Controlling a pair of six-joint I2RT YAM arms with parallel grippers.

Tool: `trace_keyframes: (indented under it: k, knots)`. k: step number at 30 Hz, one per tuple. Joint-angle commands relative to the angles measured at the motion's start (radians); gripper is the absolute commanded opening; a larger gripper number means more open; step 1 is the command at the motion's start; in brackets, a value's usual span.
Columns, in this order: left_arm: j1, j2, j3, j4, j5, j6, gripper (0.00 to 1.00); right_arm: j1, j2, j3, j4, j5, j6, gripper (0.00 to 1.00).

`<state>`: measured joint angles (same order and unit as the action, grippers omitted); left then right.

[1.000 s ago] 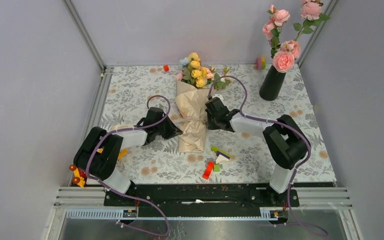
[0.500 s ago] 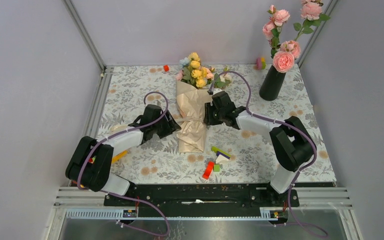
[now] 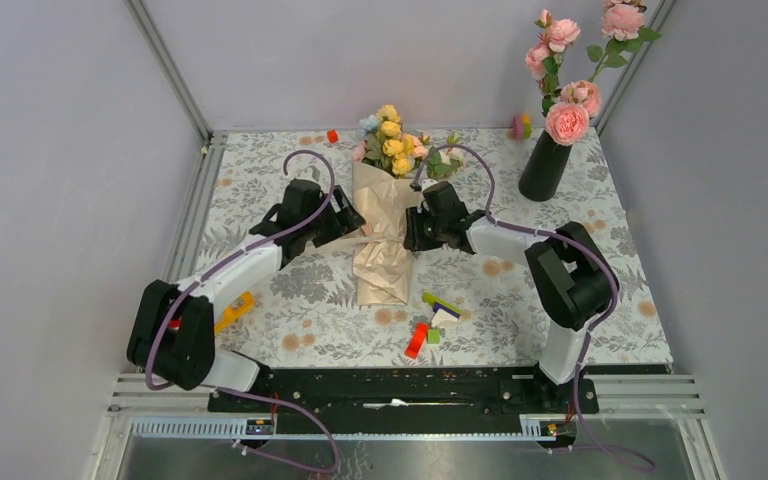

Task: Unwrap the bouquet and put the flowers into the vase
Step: Untie the ribbon from the wrapping paper.

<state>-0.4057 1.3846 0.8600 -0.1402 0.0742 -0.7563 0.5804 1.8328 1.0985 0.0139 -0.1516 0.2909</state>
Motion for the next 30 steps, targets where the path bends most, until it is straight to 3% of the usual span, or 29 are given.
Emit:
trace_keyframes:
  k: [1, 12, 23, 30]
  knots:
    - [0.002, 0.082, 0.100, 0.035, 0.030, -0.005, 0.75, -0.007, 0.020, 0.045, 0.048, -0.021, -0.012, 0.40]
    - [-0.020, 0.275, 0.207, 0.059, 0.068, -0.051, 0.72, -0.008, 0.049, 0.075, 0.073, -0.016, -0.011, 0.36]
    - [-0.028, 0.364, 0.263, 0.060, 0.073, -0.052, 0.59, -0.009, 0.054, 0.064, 0.098, -0.065, -0.007, 0.08]
    - [-0.046, 0.384, 0.266, 0.058, 0.085, -0.064, 0.52, -0.009, 0.048, 0.057, 0.098, -0.062, -0.012, 0.03]
